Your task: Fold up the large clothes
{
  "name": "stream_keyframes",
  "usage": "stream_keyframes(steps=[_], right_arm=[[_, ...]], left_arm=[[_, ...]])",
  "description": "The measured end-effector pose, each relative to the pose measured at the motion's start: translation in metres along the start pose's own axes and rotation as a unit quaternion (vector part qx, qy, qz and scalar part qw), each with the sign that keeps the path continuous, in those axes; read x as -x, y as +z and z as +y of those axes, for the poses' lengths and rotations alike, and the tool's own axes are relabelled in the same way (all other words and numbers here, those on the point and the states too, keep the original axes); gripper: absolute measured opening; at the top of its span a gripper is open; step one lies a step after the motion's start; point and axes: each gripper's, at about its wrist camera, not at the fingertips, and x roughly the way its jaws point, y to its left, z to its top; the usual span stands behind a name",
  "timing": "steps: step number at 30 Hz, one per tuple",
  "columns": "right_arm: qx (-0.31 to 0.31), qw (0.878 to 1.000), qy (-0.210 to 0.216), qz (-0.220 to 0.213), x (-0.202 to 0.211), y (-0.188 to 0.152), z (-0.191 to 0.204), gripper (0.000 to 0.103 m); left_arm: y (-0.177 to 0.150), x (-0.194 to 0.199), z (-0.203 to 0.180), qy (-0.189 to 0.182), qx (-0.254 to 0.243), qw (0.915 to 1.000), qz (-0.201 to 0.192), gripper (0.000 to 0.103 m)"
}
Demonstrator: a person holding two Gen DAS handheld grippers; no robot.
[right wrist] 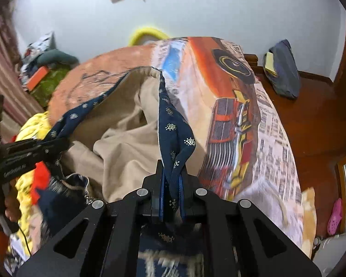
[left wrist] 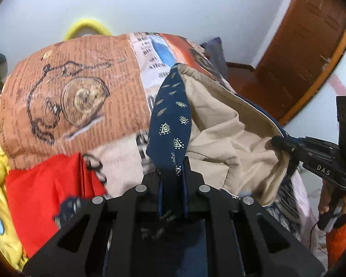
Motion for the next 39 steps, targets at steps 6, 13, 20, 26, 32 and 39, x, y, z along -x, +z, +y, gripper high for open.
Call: stream_keyframes(steps=[6, 13, 20, 26, 32, 39], right_arm=[[0.03, 1.0, 0.005, 0.008, 0.018, -0.037, 0.015, 0.009], [0.033, 0.998, -0.021, 0.056, -0.008, -0.086, 0.009, 0.009], [0.004, 0.997, -0.028, 0.073, -0.022, -0.109, -0.008, 0.01], [0.007, 0.996, -0.041, 0.079, -0.015, -0.105, -0.001, 0.021], [0.044, 0.998, -0.045, 0.028, 0.008, -0.089, 0.021, 0.056], [0.047, 0.998, -0.03, 0.003, -0.008, -0.049, 0.035, 0.056]], left_arm=[[-0.045, 0.025, 0.001, -0.005, -0.011, 0.9992, 0.037, 0.012], [-0.105, 0.002, 0.004, 0.039, -0.039, 0.9949, 0.084, 0.014], [-0.139, -0.016, 0.007, 0.085, -0.059, 0.9921, 0.071, 0.03], [-0.136, -0.004, 0.003, 0.083, -0.056, 0.9926, 0.069, 0.054], [-0.113, 0.019, -0.006, 0.076, -0.064, 0.9946, 0.031, 0.055], [-0.071, 0.008, -0.003, 0.068, -0.051, 0.9963, 0.013, 0.056]])
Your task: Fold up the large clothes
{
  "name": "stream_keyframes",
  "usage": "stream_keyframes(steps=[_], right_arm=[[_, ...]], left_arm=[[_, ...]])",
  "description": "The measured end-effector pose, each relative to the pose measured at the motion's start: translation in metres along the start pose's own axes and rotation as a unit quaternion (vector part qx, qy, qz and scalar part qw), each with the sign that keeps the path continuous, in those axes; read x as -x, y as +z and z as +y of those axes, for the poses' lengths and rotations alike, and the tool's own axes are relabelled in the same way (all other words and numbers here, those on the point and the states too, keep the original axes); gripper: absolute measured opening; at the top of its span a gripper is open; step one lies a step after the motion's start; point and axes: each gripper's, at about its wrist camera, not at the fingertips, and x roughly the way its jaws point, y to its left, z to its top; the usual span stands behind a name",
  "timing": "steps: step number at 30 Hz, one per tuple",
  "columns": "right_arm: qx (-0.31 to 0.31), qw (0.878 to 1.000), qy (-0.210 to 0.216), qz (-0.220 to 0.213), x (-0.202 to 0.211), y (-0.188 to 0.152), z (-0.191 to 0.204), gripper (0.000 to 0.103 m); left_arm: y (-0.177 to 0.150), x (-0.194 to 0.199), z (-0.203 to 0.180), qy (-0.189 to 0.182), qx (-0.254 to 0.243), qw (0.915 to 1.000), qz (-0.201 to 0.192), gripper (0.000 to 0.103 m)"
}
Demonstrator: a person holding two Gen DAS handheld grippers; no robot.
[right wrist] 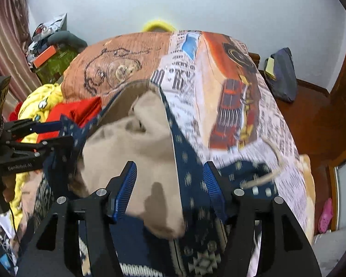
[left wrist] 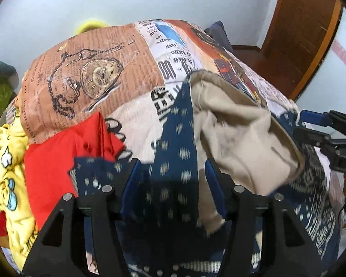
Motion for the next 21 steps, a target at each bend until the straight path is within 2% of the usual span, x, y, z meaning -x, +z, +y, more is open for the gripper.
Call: stream_keyframes(steps=[4, 13, 14, 15, 17, 18, 19, 21], right_arm=[[-0.005, 1.0, -0.002, 0.002, -0.023, 0.02, -0.003, 0.056], [-0.023, 0.998, 0.019, 0.052, -0.08, 0.045, -0.015, 0.056], [-0.023, 0.998, 0.022, 0.057, -0.085, 0.045, -0.016, 0.055], [-0.025, 0.998, 0.024, 0.058, -0.089, 0.045, -0.017, 0.049], [-0.028, 0.997, 0.026, 0.061, -0.093, 0.043, -0.017, 0.031], [-0.028, 0.997, 0.031, 0.063, -0.094, 0.042, -0.017, 0.014], [-0.027, 0.997, 0.038, 0.068, -0.095, 0.04, -0.016, 0.01], [-0.011, 0.997, 0.039, 0.062, -0.091, 0.037, -0.012, 0.009]], left_arm=[[0.018, -0.022, 0.004, -0.012, 0.013, 0.9998, 0.01, 0.056], [0.034, -0.074, 0.008, -0.02, 0.032, 0.9988, 0.032, 0.056], [0.034, -0.076, 0.01, -0.02, 0.035, 0.9987, 0.033, 0.056], [0.034, -0.079, 0.011, -0.021, 0.038, 0.9985, 0.032, 0.056], [0.034, -0.08, 0.012, -0.023, 0.044, 0.9984, 0.027, 0.048], [0.034, -0.08, 0.012, -0.029, 0.045, 0.9982, 0.026, 0.032], [0.034, -0.081, 0.012, -0.04, 0.046, 0.9978, 0.029, 0.02], [0.032, -0.076, 0.011, -0.043, 0.044, 0.9978, 0.026, 0.011]])
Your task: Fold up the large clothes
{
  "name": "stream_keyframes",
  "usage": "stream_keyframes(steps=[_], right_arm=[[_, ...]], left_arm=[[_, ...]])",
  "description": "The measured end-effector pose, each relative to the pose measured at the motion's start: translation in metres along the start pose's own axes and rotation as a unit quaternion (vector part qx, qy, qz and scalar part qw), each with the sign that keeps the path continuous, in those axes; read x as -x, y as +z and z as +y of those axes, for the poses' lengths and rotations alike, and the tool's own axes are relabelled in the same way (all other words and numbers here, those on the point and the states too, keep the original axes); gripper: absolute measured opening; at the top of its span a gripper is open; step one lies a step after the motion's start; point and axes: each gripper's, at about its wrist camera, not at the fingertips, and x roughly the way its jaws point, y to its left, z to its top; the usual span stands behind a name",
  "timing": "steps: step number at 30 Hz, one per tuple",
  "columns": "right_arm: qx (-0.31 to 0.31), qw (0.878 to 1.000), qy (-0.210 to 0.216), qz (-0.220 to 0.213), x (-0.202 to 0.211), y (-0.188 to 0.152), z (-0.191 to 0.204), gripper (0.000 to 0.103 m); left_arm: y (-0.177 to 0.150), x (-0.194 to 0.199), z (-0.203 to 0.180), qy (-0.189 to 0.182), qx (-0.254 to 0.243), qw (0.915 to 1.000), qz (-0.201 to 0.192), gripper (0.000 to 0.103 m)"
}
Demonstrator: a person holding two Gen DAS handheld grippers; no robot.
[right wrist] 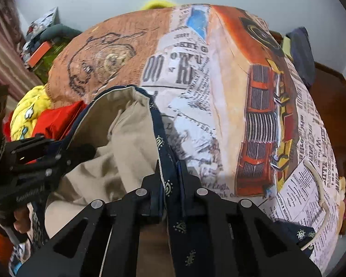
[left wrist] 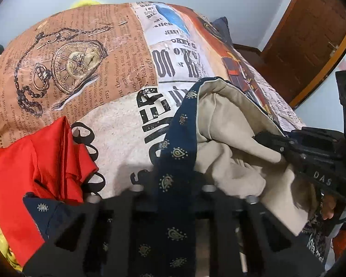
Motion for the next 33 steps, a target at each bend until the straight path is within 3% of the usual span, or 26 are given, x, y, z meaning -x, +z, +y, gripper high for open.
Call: stream_keyframes(steps=[7, 14, 20, 23, 28, 30, 32, 33], right_arm=[[0.017, 0.999, 0.007, -0.036, 0.047, -0.013, 0.016, 0.008], [0.026, 0.997, 0.021, -0.067, 0.111, -0.037, 0.033, 0.007], [0.044, 0.997, 0.017, -0.068, 0.148, -0.071, 0.051, 0.007], [0.038, 0.997, 0.03, -0.057, 0.154, -0.092, 0.055, 0.007], [0.037, 0.998, 0.036, -0.025, 0.148, -0.126, 0.058, 0.007], [0.032, 0.999, 0.04, -0.015, 0.144, -0.139, 0.059, 0.007], [0.025, 0.999, 0.046, -0.002, 0.138, -0.153, 0.058, 0.007], [0.023, 0.999, 0.047, 0.003, 0.139, -0.16, 0.059, 0.007]], left_arm=[[-0.011, 0.058, -0.024, -0.005, -0.045, 0.9981, -0.042, 0.008], [-0.032, 0.125, -0.048, -0.034, -0.074, 0.9947, -0.063, 0.008], [-0.067, 0.151, -0.057, -0.044, -0.077, 0.995, -0.046, 0.008], [-0.087, 0.154, -0.057, -0.057, -0.074, 0.9953, -0.027, 0.008], [-0.128, 0.15, -0.062, -0.047, -0.089, 0.9949, 0.001, 0.009], [-0.143, 0.149, -0.061, -0.047, -0.092, 0.9946, 0.01, 0.013], [-0.158, 0.146, -0.061, -0.04, -0.096, 0.9944, 0.021, 0.024], [-0.164, 0.144, -0.06, -0.038, -0.097, 0.9943, 0.024, 0.035]])
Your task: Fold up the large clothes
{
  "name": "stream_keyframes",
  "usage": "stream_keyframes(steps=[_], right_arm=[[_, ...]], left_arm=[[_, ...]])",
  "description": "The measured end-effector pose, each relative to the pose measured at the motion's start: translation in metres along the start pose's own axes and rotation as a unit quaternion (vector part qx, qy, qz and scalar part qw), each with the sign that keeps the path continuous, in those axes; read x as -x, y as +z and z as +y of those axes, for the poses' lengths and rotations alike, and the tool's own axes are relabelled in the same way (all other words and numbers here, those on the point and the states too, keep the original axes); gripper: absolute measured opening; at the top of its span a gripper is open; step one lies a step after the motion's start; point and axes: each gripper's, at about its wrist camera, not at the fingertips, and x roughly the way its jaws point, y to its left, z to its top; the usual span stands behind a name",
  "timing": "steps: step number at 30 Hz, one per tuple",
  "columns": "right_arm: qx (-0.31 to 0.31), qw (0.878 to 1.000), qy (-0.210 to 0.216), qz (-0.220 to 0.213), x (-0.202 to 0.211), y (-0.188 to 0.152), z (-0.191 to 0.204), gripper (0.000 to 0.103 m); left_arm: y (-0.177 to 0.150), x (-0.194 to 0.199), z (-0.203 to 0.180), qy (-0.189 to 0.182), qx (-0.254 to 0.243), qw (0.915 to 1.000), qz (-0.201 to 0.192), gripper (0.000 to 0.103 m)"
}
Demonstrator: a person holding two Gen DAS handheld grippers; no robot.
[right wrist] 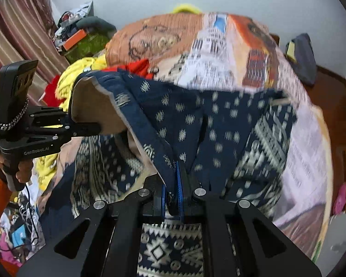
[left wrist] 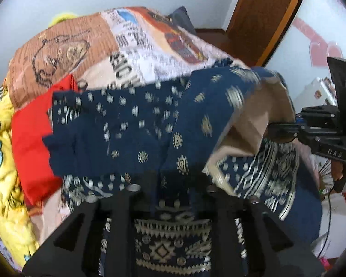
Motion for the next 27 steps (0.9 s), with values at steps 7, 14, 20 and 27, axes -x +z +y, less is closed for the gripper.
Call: stream_keyframes(steps=[7, 14, 20, 27], right_arm=[[0.001, 0.999, -0.001, 0.033, -0.018, -0.032, 0.002, 0.011], [0.004, 0.999, -0.017, 0.038, -0.018, -0.049, -0.002, 0.016], [-0.008, 0.999, -0.004, 0.037, 0.002, -0.059, -0.009, 0.023], [-0.005, 1.0, -0.019, -0.004, 0.033, -0.051, -0.01, 0.028]], left_arm=[[-0.052, -0.017, 0.008, 0.009, 0.018, 0.9993, 0.032, 0.049], [-0.092, -0.023, 0.028, 0.031, 0.038, 0.9977, 0.047, 0.053], [-0.095, 0.005, 0.048, 0.077, 0.051, 0.9955, 0.019, 0.053], [-0.062, 0.039, 0.042, 0.099, 0.042, 0.9933, -0.043, 0.058]])
